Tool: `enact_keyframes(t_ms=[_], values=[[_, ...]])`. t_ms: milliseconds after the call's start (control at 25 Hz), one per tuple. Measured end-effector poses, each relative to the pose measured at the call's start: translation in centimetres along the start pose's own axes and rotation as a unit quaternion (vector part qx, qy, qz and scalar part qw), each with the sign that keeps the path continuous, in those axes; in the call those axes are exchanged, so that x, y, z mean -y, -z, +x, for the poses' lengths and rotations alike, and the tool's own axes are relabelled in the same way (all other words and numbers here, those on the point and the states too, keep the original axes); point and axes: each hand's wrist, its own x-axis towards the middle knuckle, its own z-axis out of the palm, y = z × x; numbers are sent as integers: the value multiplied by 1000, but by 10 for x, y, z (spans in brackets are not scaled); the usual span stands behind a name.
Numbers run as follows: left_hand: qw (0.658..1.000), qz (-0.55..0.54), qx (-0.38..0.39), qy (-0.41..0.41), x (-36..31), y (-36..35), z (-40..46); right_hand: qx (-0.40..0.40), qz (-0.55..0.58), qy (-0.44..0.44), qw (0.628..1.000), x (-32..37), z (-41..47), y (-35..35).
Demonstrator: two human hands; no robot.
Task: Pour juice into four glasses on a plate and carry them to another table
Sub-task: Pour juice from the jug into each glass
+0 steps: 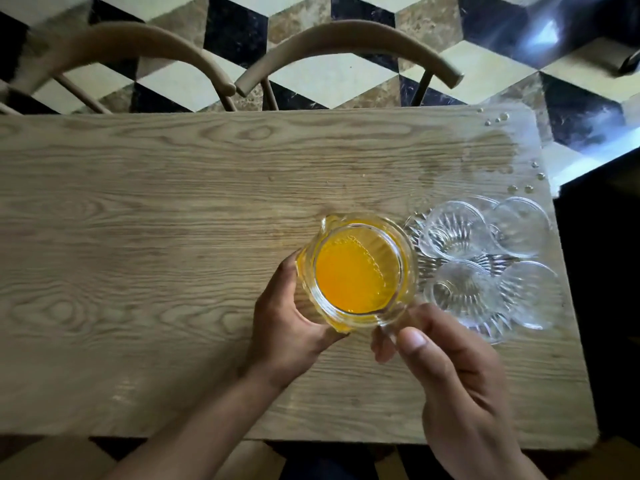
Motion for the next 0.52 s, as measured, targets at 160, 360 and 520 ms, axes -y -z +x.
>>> enact_keyframes(t_ms=[160, 360, 520], values=[[999, -17, -41, 19, -27, -26, -46, -33, 70, -12, 997, 22, -25, 21], [996, -48, -71, 37, -63, -69, -100, -48, 94, -4, 994, 39, -57, 69], [996, -40, -77, 19, -94, -112, -137, -41, 91, -16, 995, 44, -83, 126]])
